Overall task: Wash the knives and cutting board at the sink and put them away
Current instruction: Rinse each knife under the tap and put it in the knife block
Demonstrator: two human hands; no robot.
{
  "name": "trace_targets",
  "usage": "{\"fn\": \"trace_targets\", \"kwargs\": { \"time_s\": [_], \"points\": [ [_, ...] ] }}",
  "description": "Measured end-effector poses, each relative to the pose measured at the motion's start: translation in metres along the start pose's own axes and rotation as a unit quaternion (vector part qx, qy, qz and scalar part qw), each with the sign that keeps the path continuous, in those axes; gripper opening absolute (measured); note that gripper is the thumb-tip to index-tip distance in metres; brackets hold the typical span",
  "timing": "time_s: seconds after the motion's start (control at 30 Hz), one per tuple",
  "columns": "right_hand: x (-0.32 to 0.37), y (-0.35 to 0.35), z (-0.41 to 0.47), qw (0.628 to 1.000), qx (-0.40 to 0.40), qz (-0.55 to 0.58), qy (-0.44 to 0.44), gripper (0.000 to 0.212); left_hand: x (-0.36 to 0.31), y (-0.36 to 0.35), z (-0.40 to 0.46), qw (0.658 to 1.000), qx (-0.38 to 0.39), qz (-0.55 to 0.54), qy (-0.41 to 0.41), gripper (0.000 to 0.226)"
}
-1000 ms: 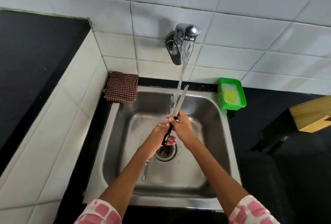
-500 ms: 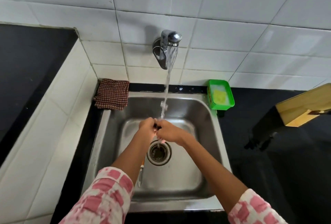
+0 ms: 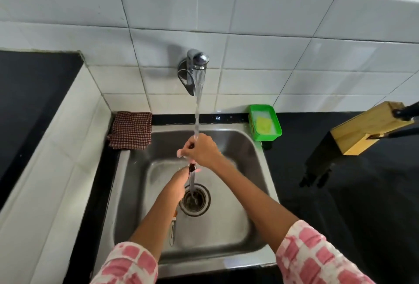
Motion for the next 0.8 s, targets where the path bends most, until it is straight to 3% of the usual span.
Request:
{"fn": "trace_targets", "kwargs": {
  "time_s": [0.1,0.2,0.27,0.33,0.47,0.6,0.67,0.7,0.73,0.8],
  "points": [
    [-0.001,0.016,0.001,0.999,0.021,0.006,0.045,0.011,-0.005,-0.01,-0.015,0.996,0.081,0.03,-0.034,0.017],
    [-0.006,0.043,0.003,0.996,-0.014,0.045,0.07,0.024,-0.014,-0.008,-0.021,0.993,0.083,-0.031,-0.075,0.031],
    [-0.012,0.061,0.005,0.994,-0.065,0.064,0.054,0.012,-0.019,-0.009,-0.029,0.989,0.098,-0.044,-0.104,0.023],
    [-0.018,0.061,0.006,0.994,-0.066,0.081,0.026,0.005,-0.019,-0.009,-0.036,0.983,0.119,-0.047,-0.133,0.013],
    [-0.007,0.041,-0.003,0.997,-0.008,0.072,0.016,0.02,-0.008,0.003,-0.042,0.986,0.06,-0.081,-0.135,0.012],
    [-0.01,0.075,-0.009,0.988,-0.142,0.056,0.003,0.026,0.0,0.011,-0.049,0.991,0.034,-0.064,-0.115,0.01],
    [-0.024,0.086,-0.018,0.986,-0.158,0.043,-0.024,0.028,0.009,0.017,-0.047,0.995,0.007,0.039,-0.095,0.005],
    [-0.033,0.089,-0.025,0.987,-0.158,0.025,-0.032,0.028,0.014,0.019,-0.044,0.984,-0.004,0.158,-0.087,0.007],
    [-0.042,0.091,-0.033,0.985,-0.167,0.018,-0.037,0.027,0.022,0.019,-0.039,0.947,-0.007,0.312,-0.071,0.01],
    [-0.066,0.109,-0.054,0.976,-0.207,0.042,-0.045,0.023,0.029,-0.001,-0.037,0.824,0.001,0.567,-0.028,0.015]
  ]
}}
Point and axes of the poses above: each hand's wrist, its own z-axis towards the middle knuckle, its own y-axis out of the back of the hand, x = y × z, the point moved 7 cm from there along z, towards the middle knuckle, and after that the axes turned 1 degree about -x, right-handed, at the moved point
